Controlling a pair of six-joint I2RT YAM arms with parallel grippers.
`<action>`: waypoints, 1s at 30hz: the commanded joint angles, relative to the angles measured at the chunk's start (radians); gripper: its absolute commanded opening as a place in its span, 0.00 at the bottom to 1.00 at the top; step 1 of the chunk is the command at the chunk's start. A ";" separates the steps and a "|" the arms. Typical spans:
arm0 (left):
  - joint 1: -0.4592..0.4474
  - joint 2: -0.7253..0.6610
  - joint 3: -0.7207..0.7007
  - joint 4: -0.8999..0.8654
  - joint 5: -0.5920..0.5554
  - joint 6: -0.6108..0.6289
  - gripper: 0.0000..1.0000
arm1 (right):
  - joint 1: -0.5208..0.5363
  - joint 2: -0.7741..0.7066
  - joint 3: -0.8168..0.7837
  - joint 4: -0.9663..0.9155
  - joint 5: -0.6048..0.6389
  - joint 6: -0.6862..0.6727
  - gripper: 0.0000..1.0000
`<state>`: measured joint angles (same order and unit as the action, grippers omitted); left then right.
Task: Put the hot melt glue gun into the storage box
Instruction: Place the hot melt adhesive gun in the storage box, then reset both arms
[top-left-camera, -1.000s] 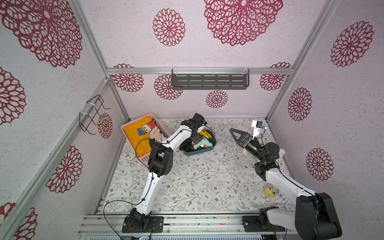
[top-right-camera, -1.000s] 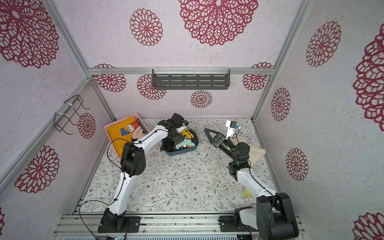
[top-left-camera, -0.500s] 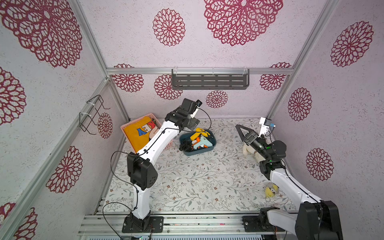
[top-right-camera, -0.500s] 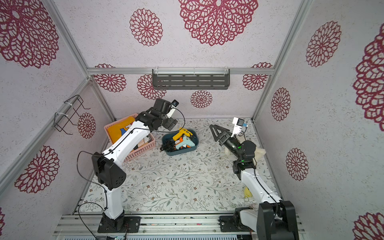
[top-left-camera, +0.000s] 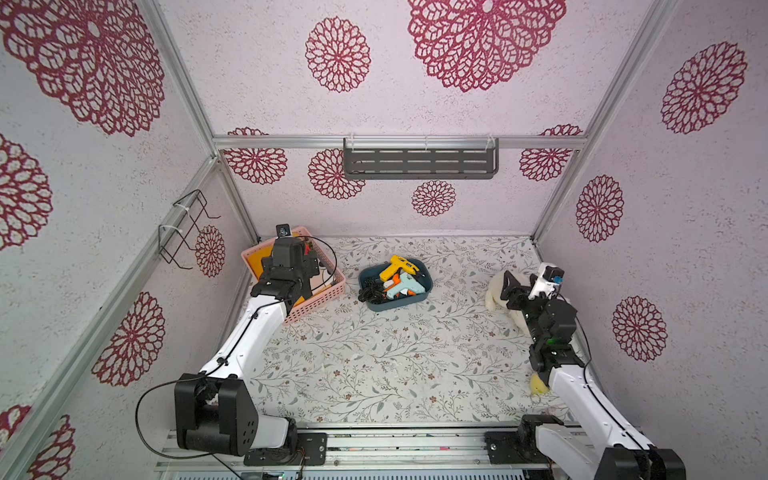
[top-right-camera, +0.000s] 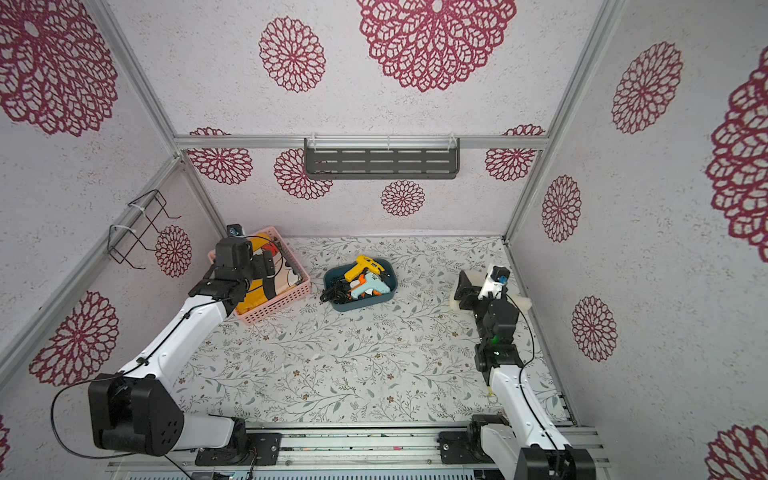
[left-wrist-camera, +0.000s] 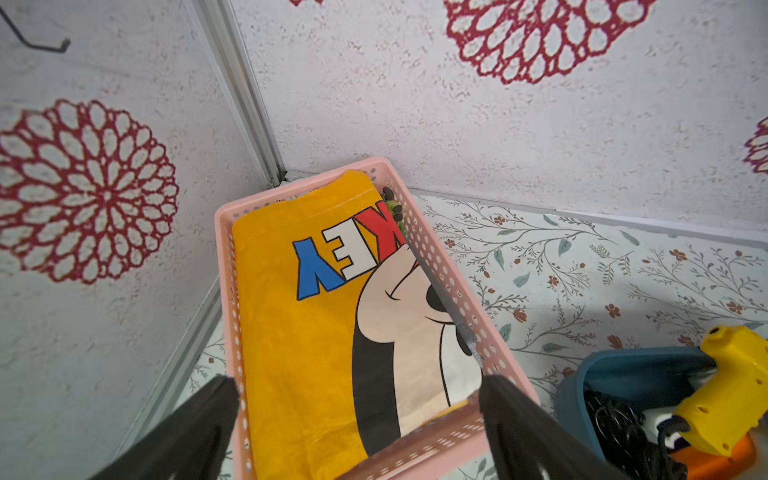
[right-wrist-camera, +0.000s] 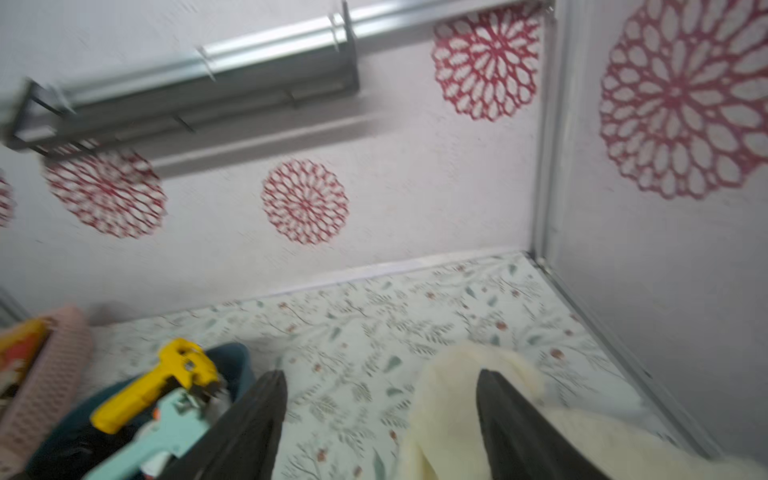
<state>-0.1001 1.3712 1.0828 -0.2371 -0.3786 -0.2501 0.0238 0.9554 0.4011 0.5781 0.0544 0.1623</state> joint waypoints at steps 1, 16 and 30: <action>0.053 -0.071 -0.106 0.165 0.003 -0.100 0.98 | -0.007 -0.011 -0.080 0.126 0.164 -0.117 0.79; 0.191 -0.052 -0.504 0.701 -0.026 -0.025 0.98 | 0.040 0.493 -0.211 0.730 0.167 -0.136 0.86; 0.229 -0.011 -0.582 0.741 0.017 -0.026 0.98 | 0.067 0.588 -0.208 0.810 0.198 -0.162 0.99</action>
<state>0.1200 1.3586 0.5579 0.4339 -0.3683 -0.2523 0.0906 1.5482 0.1829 1.3296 0.2337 0.0154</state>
